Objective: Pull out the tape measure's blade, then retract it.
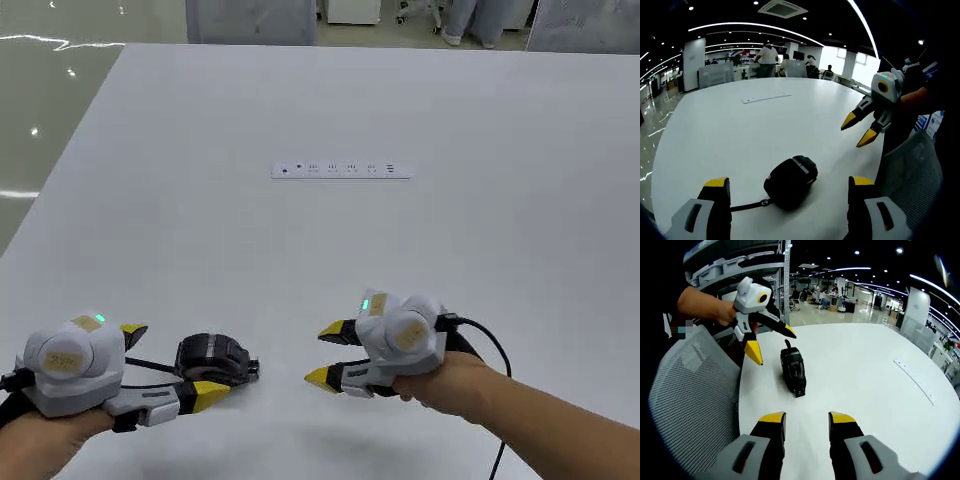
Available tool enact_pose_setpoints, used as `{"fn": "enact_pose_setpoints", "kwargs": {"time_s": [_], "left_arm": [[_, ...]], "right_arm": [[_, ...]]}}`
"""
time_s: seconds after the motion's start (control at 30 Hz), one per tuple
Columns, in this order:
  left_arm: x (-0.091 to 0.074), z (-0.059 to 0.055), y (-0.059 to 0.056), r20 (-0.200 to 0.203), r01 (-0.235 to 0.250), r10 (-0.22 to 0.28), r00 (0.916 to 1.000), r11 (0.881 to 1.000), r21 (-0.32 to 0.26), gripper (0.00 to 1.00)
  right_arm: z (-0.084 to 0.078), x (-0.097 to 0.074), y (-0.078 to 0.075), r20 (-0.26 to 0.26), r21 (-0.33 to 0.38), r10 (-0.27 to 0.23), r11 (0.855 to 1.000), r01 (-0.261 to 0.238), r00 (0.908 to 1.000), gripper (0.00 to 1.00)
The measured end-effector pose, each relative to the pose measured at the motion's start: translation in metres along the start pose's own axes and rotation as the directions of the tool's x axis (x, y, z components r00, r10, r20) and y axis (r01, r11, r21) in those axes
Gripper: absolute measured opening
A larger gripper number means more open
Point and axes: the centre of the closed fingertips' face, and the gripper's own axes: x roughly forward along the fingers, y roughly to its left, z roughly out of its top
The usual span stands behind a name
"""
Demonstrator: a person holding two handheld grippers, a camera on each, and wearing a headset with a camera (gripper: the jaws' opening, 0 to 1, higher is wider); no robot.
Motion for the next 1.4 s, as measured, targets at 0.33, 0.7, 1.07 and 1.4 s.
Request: {"fn": "enact_pose_setpoints", "kwargs": {"time_s": [0.33,0.7,1.07,1.4], "left_arm": [[-0.02,-0.014,0.015,-0.007,-0.009,0.009,0.9999,1.0,-0.018,1.0],[-0.029,-0.035,0.024,-0.029,-0.016,0.018,0.9994,0.999,0.049,1.0],[-0.042,-0.029,0.031,0.018,-0.027,0.026,0.9995,0.999,0.032,1.0],[-0.054,-0.042,0.031,-0.004,-0.012,0.013,0.9999,1.0,0.028,1.0]], "right_arm": [[-0.035,-0.044,-0.006,0.018,0.103,-0.081,0.992,0.079,0.9965,0.4],[-0.079,-0.084,-0.017,0.016,0.154,-0.162,0.975,0.157,0.9867,0.57],[-0.113,-0.117,-0.037,0.016,0.241,-0.225,0.947,0.214,0.9743,0.78],[-0.138,-0.123,-0.037,-0.049,0.19,-0.227,0.954,0.232,0.9728,0.89]]}}
